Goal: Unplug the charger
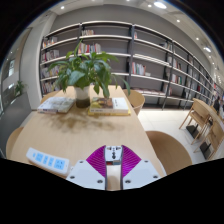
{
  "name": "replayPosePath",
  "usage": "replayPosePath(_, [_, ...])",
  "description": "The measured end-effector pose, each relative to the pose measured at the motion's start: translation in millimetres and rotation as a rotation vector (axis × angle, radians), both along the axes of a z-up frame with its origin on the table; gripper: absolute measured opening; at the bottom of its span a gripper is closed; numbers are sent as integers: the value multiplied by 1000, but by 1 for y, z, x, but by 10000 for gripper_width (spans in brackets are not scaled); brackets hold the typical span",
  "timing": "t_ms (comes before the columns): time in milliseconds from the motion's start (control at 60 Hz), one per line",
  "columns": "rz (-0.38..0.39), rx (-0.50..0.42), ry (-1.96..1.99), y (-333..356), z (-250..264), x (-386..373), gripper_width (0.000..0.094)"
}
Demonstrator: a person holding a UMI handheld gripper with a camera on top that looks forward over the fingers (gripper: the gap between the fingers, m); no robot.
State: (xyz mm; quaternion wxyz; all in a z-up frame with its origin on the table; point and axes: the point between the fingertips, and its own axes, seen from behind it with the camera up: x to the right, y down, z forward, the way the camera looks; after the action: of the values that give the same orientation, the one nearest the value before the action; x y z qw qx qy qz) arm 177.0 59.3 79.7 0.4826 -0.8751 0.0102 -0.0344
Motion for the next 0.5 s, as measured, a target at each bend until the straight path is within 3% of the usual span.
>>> replayPosePath(100, [14,-85,-1,-11,-40,-2,165])
replayPosePath(283, [-15,-103,21,-20,-63,-2,272])
replayPosePath(367, [-15,-115,9,-20,-53,1,493])
replayPosePath(500, [-14,-22,-17,-19,12,-1,705])
